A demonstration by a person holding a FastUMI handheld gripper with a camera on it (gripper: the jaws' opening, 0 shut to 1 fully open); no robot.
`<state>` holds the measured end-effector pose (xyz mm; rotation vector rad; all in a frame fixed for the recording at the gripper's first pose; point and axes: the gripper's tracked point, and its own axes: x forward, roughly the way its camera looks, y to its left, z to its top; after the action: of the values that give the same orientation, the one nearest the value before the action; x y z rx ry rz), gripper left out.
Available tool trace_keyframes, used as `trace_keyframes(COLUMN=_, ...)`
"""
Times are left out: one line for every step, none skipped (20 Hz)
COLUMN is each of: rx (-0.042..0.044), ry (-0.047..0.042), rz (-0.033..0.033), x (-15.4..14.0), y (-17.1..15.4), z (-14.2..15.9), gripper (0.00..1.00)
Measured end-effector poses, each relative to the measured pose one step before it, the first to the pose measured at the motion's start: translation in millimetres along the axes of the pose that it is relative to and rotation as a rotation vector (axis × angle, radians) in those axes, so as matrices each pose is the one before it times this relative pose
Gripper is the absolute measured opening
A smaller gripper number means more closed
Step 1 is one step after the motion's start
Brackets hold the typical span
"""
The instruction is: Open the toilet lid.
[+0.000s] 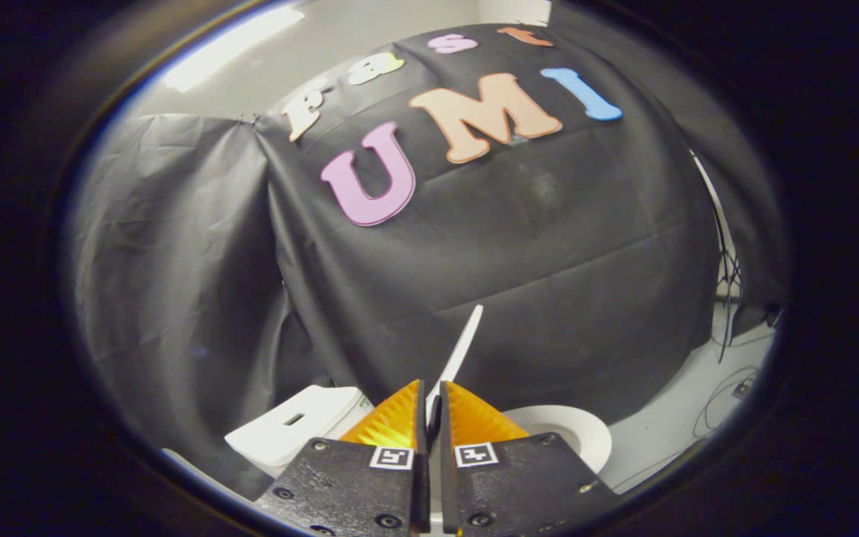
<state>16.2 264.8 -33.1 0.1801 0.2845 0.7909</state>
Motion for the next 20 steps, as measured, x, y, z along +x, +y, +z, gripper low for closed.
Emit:
trace_keyframes(rx=-0.00699, ry=-0.01147, rz=0.01171, x=-1.38, y=12.89, z=2.5, gripper=0.06)
trace_keyframes(rx=-0.00385, ry=-0.01762, rz=0.01205, x=0.55, y=12.02, z=3.58, gripper=0.06)
trace_keyframes(rx=0.00346, ry=-0.01223, rz=0.00418, x=2.66, y=8.7, z=2.3, gripper=0.06)
trace_keyframes(rx=0.00953, ry=-0.0108, rz=-0.00535, x=2.35, y=7.85, z=1.61, gripper=0.06)
trace_keyframes(rx=0.00313, ry=-0.01014, rz=0.00314, x=2.78, y=7.74, z=1.87, gripper=0.06)
trace_keyframes(rx=0.00547, ry=-0.00766, rz=0.00706, x=1.02, y=9.44, z=1.55, gripper=0.06)
trace_keyframes(rx=0.00283, ry=-0.00807, rz=0.0136, x=2.3, y=10.98, z=2.0, gripper=0.06)
trace_keyframes(rx=-0.0049, ry=0.00535, rz=0.00643, x=2.56, y=9.86, z=1.26, gripper=0.06)
trace_keyframes(rx=-0.01729, ry=0.00385, rz=-0.00076, x=1.65, y=8.34, z=0.97, gripper=0.06)
trace_keyframes(rx=-0.02501, ry=0.01315, rz=-0.00251, x=2.64, y=8.8, z=0.74, gripper=0.06)
trace_keyframes(rx=-0.02281, ry=0.00787, rz=0.00216, x=1.77, y=7.1, z=-0.22, gripper=0.06)
trace_keyframes(rx=-0.01159, ry=0.00874, rz=0.00715, x=2.19, y=11.84, z=0.83, gripper=0.06)
trace_keyframes(rx=-0.00508, ry=0.00391, rz=0.01153, x=2.91, y=11.61, z=1.01, gripper=0.06)
trace_keyframes(rx=-0.00151, ry=0.00098, rz=0.01149, x=2.22, y=8.64, z=0.94, gripper=0.06)
trace_keyframes(rx=0.00483, ry=0.00218, rz=0.0127, x=2.56, y=8.66, z=0.53, gripper=0.06)
trace_keyframes(rx=0.00346, ry=0.00021, rz=0.01188, x=2.71, y=9.98, z=-0.47, gripper=0.06)
trace_keyframes(rx=-0.00251, ry=0.00332, rz=0.01015, x=2.79, y=9.49, z=-0.7, gripper=0.06)
trace_keyframes(rx=-0.00691, ry=0.00565, rz=0.00972, x=3.96, y=9.67, z=0.71, gripper=0.06)
trace_keyframes(rx=-0.01137, ry=0.00962, rz=0.00853, x=3.95, y=10.45, z=-0.44, gripper=0.06)
trace_keyframes(rx=-0.0199, ry=0.01129, rz=0.00971, x=4.69, y=10.6, z=-0.69, gripper=0.06)
